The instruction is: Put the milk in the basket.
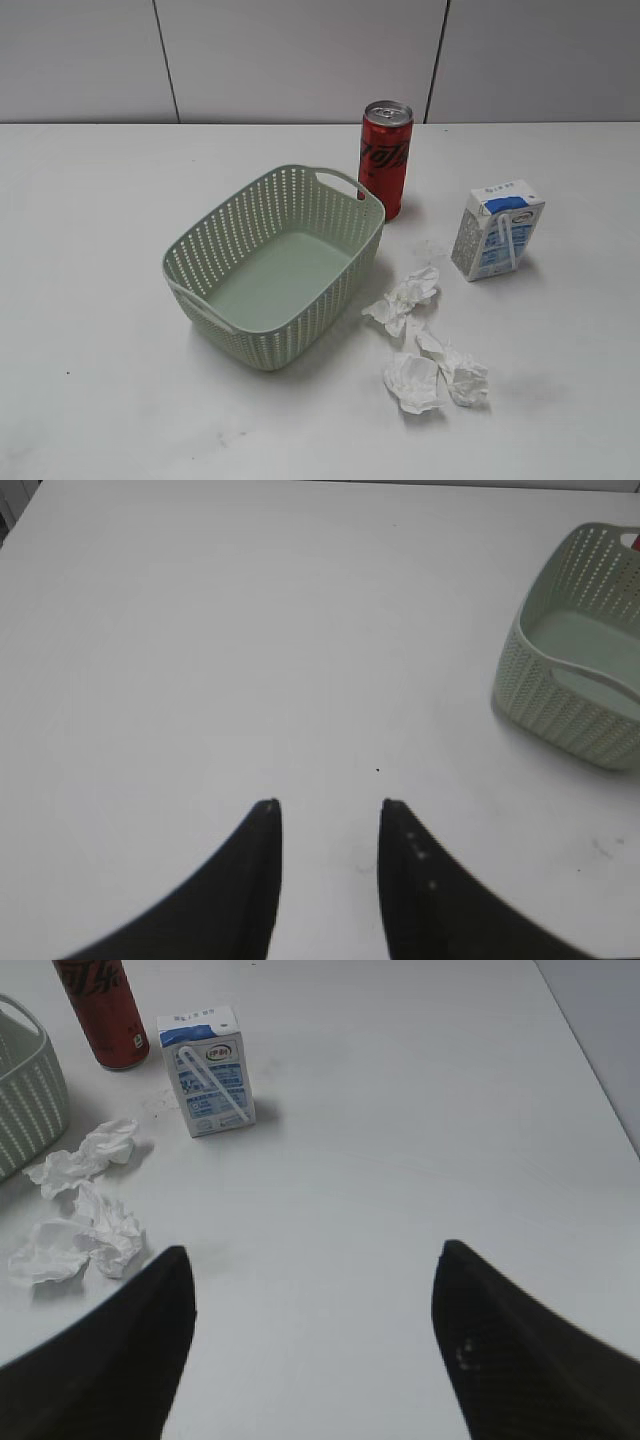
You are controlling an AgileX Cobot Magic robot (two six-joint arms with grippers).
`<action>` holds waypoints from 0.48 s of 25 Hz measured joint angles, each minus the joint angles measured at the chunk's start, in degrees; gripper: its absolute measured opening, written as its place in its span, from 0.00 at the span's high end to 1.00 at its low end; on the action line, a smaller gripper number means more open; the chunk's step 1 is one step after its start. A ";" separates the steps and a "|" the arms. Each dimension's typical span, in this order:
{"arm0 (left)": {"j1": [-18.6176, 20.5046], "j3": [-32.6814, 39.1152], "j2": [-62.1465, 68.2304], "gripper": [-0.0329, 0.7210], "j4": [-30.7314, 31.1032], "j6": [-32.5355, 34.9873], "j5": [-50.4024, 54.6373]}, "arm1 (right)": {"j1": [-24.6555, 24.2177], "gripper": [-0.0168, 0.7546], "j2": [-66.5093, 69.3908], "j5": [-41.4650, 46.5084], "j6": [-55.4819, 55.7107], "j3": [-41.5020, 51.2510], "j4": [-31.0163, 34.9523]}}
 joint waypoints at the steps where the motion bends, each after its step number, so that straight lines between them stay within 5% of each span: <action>1: 0.00 0.00 0.00 0.64 0.00 0.00 0.00 | 0.00 0.21 0.00 0.00 0.00 0.00 0.00; 12: 0.00 0.00 0.00 0.64 0.00 0.00 0.00 | 0.00 0.21 0.74 -1.14 0.00 -1.23 0.26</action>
